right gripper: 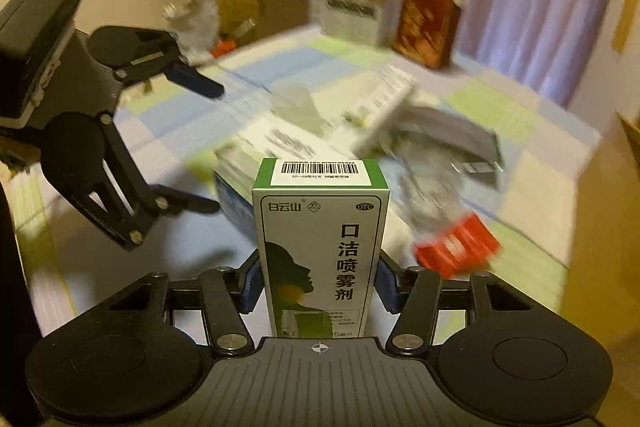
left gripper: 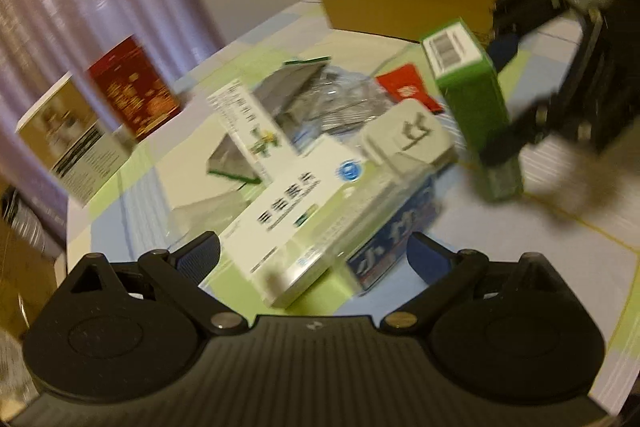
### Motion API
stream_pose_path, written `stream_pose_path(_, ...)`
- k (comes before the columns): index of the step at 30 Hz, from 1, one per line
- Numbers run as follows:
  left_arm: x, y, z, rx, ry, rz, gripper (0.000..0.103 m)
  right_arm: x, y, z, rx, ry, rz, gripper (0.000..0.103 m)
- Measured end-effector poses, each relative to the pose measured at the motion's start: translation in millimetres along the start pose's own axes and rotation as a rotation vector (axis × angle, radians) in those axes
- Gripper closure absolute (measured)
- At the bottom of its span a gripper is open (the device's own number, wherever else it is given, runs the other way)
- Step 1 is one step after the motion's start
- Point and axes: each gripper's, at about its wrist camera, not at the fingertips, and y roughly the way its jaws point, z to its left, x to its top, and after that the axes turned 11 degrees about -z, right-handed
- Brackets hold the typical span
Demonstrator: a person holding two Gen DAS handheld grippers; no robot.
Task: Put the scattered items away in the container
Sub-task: 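Reach the right gripper to the green-white spray box and grasp it, then carry the spray box with the right gripper while the left gripper carries the clear plastic case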
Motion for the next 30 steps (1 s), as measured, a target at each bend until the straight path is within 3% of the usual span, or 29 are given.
stream_pose_path(6,10,22,-10,-0.071,0.034,0.033,0.015,-7,-7,-29,-0.062,0.049,0.110,0.045)
stream_pose_path(13,11,27,-22,-0.108,0.047,0.095,0.040,-14,-6,-35,-0.067,0.093,0.086,0.045)
stream_pose_path(16,12,21,-25,-0.173,0.006,0.138,0.053,-13,-5,-36,-0.065,0.100,0.080,0.045)
stream_pose_path(18,13,14,-26,-0.205,-0.040,0.135,0.053,-14,-4,-36,-0.065,0.104,0.074,0.045)
stream_pose_path(26,16,20,-25,-0.140,-0.115,0.160,0.053,-12,5,-33,-0.067,0.111,0.061,0.045)
stream_pose_path(30,17,25,-21,-0.130,-0.158,0.175,0.069,-13,13,-31,-0.071,0.108,0.051,0.045)
